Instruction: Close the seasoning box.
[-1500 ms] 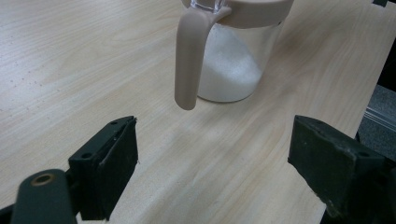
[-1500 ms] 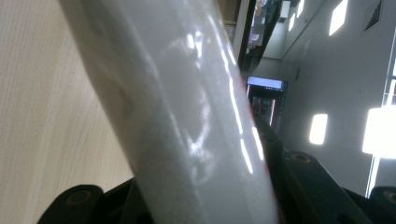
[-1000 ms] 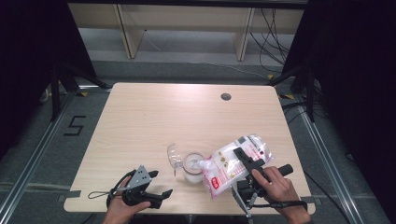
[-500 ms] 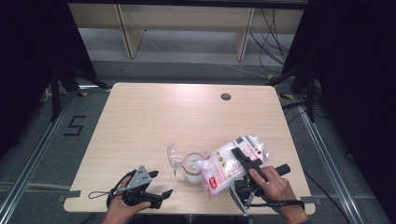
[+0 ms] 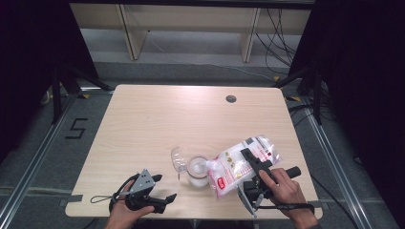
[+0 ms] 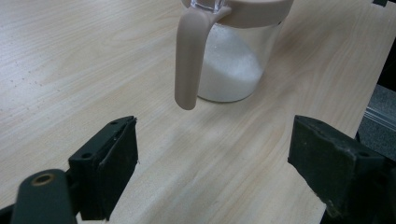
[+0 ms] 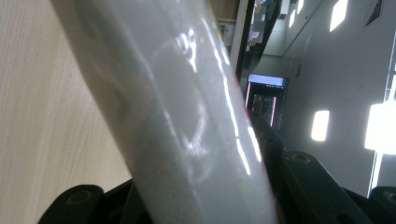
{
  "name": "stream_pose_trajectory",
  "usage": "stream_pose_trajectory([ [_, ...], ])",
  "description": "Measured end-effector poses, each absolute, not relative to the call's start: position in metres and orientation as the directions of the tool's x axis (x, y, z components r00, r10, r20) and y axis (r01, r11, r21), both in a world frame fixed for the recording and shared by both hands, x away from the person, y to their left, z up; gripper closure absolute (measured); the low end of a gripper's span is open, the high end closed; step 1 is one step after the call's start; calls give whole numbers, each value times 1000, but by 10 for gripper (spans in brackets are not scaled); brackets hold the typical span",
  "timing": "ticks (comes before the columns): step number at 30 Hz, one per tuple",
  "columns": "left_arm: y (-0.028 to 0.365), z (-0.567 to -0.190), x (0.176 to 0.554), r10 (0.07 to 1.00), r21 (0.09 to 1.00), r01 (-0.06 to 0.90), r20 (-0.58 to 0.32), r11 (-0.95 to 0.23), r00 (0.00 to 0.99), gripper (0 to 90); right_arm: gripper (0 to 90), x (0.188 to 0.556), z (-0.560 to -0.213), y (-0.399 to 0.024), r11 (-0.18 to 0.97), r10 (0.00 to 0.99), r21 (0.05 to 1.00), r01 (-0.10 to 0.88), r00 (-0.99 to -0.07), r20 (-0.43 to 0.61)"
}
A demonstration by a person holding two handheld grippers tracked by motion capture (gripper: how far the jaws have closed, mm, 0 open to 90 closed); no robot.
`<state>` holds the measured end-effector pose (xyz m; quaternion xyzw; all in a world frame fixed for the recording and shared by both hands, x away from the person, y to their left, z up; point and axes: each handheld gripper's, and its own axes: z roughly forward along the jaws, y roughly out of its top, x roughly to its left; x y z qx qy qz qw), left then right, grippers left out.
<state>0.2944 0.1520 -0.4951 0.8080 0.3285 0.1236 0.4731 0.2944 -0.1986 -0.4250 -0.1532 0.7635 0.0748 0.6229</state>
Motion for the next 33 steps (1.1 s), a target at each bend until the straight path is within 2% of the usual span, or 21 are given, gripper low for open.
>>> stream_pose_trajectory([
  [4,152,-495,294,648,847,414,-111,-335,753,154,678,293,-420,-198,930,-197,-135,-341,-153,-968],
  [6,152,-495,294,647,849,414,-116,-330,753,154,677,291,-424,-199,939,-156,-92,-332,-171,-973],
  [10,152,-495,294,647,849,413,-115,-330,754,154,677,289,-424,-196,934,-164,-96,-345,-174,-971],
  [11,152,-495,294,647,849,413,-115,-329,753,154,677,290,-421,-194,920,-194,-127,-372,-148,-970],
  [12,152,-495,294,648,847,415,-115,-332,753,154,677,289,-424,-194,934,-159,-89,-347,-179,-971],
  [23,152,-495,294,648,849,413,-115,-330,753,154,680,292,-426,-193,928,-146,-66,-366,-196,-970],
  [25,152,-495,294,645,849,411,-114,-331,756,155,681,292,-430,-195,939,-96,-12,-342,-230,-968],
  [26,152,-495,294,643,849,412,-117,-330,757,163,681,294,-426,-194,926,-141,-57,-374,-203,-969],
  [27,152,-495,294,643,848,412,-116,-333,757,169,682,295,-427,-195,928,-139,-50,-370,-219,-966],
  [28,152,-495,294,643,848,412,-116,-333,757,171,684,293,-431,-197,940,-66,24,-340,-251,-966],
  [33,153,-494,294,643,849,402,-99,-344,760,171,689,298,-429,-198,930,-94,7,-368,-258,-962],
])
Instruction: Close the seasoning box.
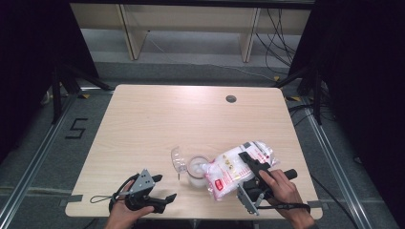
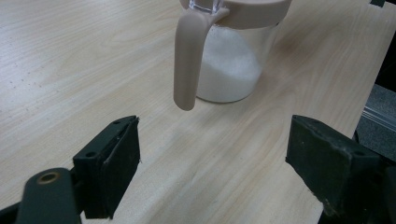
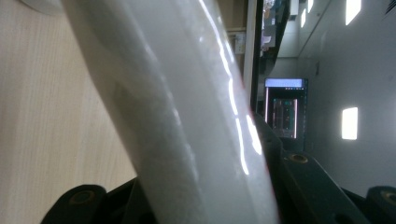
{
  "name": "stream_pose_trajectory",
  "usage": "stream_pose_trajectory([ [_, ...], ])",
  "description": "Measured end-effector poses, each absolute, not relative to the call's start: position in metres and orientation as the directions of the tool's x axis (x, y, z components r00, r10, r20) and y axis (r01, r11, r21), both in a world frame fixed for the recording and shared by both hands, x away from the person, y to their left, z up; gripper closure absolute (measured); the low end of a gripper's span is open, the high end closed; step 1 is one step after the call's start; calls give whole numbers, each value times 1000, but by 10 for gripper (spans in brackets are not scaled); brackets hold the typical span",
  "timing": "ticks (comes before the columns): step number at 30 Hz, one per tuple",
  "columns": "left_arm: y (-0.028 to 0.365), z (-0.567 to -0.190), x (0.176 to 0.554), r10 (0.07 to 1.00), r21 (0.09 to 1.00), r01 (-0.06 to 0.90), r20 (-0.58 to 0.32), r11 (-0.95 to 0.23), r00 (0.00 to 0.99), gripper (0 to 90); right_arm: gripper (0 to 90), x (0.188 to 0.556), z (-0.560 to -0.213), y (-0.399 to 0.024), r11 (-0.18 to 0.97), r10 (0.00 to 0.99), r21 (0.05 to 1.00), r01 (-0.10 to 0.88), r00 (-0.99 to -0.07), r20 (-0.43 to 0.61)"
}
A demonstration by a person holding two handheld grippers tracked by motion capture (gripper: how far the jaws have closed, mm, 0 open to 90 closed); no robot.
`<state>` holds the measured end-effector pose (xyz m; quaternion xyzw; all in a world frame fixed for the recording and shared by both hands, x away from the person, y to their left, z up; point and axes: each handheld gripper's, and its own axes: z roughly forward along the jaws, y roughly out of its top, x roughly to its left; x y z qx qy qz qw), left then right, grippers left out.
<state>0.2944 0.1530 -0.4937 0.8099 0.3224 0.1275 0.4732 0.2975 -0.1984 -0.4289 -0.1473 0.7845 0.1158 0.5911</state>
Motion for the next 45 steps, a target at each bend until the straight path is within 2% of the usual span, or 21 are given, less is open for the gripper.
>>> stream_pose_trajectory([
  [1,153,-493,295,642,848,400,-95,-348,760,171,689,297,-430,-199,934,-70,34,-356,-275,-959],
  [2,153,-494,295,644,848,401,-97,-346,759,170,690,298,-428,-200,930,-85,19,-368,-263,-961],
  [4,153,-494,294,642,851,399,-100,-341,760,169,693,298,-435,-204,934,28,139,-329,-322,-946],
  [5,153,-494,295,641,852,397,-98,-342,761,169,693,299,-432,-204,931,-13,100,-352,-303,-953],
  [6,153,-494,294,643,853,397,-97,-340,759,169,693,299,-431,-204,930,-14,103,-354,-313,-950],
  [9,154,-493,295,637,848,397,-93,-352,765,168,695,300,-433,-207,921,65,192,-339,-353,-933],
  [10,154,-493,295,639,849,400,-99,-345,763,168,696,302,-427,-208,917,7,137,-374,-329,-944],
  [11,154,-493,295,639,849,399,-98,-346,763,168,697,305,-425,-208,906,-10,129,-404,-326,-945],
  [13,154,-493,295,638,849,399,-97,-348,763,168,700,301,-433,-212,905,134,278,-323,-403,-905],
  [15,154,-493,295,638,849,399,-97,-347,764,168,702,302,-435,-214,890,170,329,-315,-440,-882],
  [23,154,-494,295,644,845,412,-109,-342,757,168,719,310,-441,-220,854,234,417,-312,-485,-843],
  [25,154,-493,295,643,844,413,-109,-343,758,168,727,311,-440,-219,863,205,388,-324,-476,-855],
  [26,154,-493,294,644,842,413,-107,-346,757,168,731,310,-442,-220,853,253,435,-289,-500,-828],
  [27,154,-493,295,643,844,412,-108,-344,759,168,733,312,-438,-221,852,227,415,-319,-490,-842],
  [32,155,-493,295,635,846,393,-88,-359,768,168,746,310,-440,-223,806,334,533,-258,-544,-769],
  [33,155,-493,295,635,846,395,-89,-359,767,168,746,313,-438,-224,804,311,520,-288,-541,-781],
  [34,155,-493,295,636,846,397,-91,-356,766,168,747,312,-440,-225,789,351,559,-255,-559,-751],
  [36,154,-493,294,645,843,413,-107,-345,756,168,749,314,-439,-227,768,364,583,-264,-570,-737],
  [39,154,-494,295,644,845,414,-112,-339,756,168,753,316,-440,-230,720,415,649,-248,-595,-688],
  [41,155,-493,295,641,842,398,-83,-364,763,168,756,318,-441,-233,671,463,708,-222,-621,-633],
  [45,154,-494,295,641,846,407,-104,-346,761,168,763,323,-445,-235,592,513,781,-199,-655,-556],
])
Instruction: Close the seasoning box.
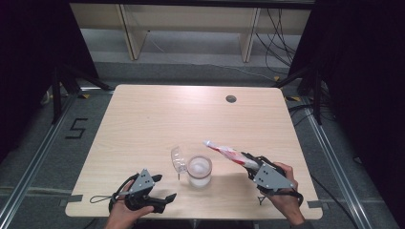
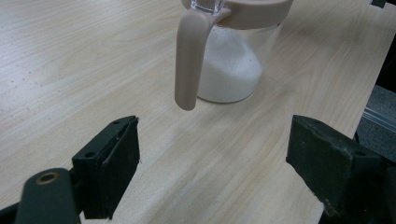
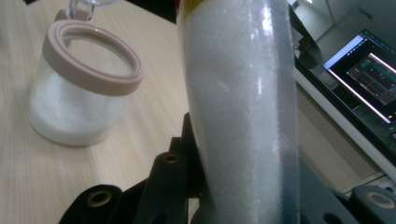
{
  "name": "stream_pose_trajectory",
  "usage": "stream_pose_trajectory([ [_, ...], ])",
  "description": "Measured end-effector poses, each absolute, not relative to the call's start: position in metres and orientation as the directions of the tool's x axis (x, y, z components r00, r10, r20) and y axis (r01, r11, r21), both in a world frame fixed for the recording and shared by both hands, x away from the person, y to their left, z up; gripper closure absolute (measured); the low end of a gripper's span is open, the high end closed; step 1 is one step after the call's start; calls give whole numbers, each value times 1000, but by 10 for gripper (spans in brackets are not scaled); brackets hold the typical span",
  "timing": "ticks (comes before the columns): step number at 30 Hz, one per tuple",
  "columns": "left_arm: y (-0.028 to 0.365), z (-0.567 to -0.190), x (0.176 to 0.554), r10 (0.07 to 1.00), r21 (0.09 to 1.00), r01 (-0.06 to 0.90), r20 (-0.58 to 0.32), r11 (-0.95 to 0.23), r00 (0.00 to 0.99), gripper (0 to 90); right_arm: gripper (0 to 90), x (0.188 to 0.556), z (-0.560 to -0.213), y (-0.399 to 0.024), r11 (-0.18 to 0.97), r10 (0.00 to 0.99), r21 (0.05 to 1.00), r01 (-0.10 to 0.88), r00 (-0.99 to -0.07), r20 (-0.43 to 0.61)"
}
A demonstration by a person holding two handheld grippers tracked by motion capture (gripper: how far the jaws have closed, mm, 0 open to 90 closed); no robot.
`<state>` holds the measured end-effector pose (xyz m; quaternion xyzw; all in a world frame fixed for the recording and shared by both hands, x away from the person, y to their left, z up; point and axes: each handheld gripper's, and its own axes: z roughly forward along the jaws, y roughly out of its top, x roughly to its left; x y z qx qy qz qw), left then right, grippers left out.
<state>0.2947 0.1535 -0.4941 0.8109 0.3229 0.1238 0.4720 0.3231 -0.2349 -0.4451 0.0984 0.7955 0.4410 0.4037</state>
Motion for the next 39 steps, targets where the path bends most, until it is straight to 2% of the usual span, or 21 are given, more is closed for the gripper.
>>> stream_pose_trajectory([
  [9,153,-494,295,643,840,412,-102,-352,759,168,767,343,-461,-234,506,566,852,-135,-693,-446],
  [12,153,-495,295,640,844,410,-107,-346,761,168,768,349,-466,-237,448,600,886,-118,-695,-395],
  [14,153,-495,295,642,843,409,-102,-350,760,168,769,352,-469,-238,404,629,912,-69,-703,-332],
  [17,153,-494,295,643,843,410,-104,-348,759,168,770,358,-475,-241,382,643,922,-69,-696,-318],
  [20,153,-494,295,644,843,411,-105,-347,758,168,772,359,-479,-242,386,643,922,-34,-706,-295],
  [25,153,-494,294,646,846,407,-101,-345,757,168,771,360,-478,-245,386,648,922,-32,-702,-296],
  [27,154,-493,295,642,844,396,-83,-361,762,169,771,359,-478,-245,393,656,919,-3,-700,-283],
  [28,154,-493,294,646,845,412,-108,-341,755,168,770,359,-479,-245,391,661,920,-1,-696,-281],
  [30,155,-494,295,644,848,405,-103,-341,758,168,770,356,-478,-245,383,670,922,55,-704,-236],
  [31,155,-494,295,645,848,408,-106,-339,757,168,770,358,-477,-248,401,665,916,21,-695,-275],
  [35,154,-493,294,646,843,411,-103,-346,756,169,769,353,-477,-253,372,688,925,76,-691,-220],
  [39,155,-493,294,646,843,410,-101,-347,756,168,769,350,-476,-260,369,702,925,89,-679,-215],
])
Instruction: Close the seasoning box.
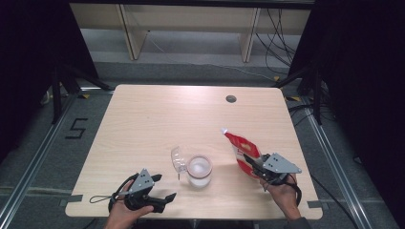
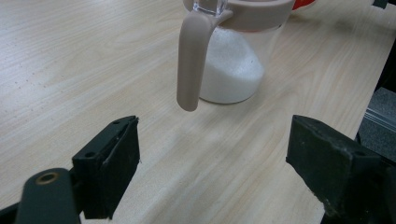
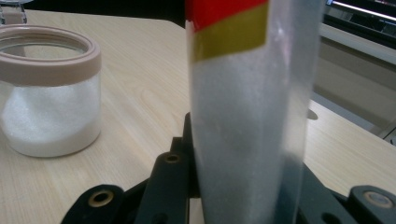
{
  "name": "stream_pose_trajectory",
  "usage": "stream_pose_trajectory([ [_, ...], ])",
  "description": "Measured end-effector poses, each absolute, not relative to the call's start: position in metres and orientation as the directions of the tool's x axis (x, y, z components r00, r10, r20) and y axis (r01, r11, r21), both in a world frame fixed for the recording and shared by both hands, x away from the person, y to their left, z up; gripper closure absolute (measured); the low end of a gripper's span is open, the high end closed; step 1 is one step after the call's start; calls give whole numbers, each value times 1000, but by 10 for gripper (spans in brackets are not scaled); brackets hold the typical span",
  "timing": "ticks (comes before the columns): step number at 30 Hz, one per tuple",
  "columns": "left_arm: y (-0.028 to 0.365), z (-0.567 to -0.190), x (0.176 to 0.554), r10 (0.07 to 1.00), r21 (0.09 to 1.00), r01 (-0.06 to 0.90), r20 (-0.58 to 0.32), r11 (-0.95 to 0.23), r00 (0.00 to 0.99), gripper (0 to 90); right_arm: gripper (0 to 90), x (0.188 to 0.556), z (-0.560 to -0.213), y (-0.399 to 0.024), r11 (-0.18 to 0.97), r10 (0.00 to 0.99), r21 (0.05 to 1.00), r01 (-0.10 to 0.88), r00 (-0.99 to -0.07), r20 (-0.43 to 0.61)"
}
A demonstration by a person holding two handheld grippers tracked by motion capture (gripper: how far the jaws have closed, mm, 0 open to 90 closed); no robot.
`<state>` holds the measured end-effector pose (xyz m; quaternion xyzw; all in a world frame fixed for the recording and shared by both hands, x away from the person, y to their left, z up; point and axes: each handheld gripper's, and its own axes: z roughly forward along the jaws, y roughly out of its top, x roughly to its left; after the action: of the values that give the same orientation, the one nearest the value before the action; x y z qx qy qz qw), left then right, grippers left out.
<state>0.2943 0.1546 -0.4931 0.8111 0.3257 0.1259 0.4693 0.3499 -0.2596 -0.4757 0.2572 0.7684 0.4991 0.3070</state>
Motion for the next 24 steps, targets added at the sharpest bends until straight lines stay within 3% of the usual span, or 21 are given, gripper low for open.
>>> stream_pose_trajectory([
  [18,154,-493,294,646,846,408,-102,-343,756,168,758,344,-479,-284,349,744,933,89,-632,-218],
  [24,153,-493,294,650,847,413,-111,-334,752,166,714,339,-479,-287,315,757,940,127,-632,-168],
])
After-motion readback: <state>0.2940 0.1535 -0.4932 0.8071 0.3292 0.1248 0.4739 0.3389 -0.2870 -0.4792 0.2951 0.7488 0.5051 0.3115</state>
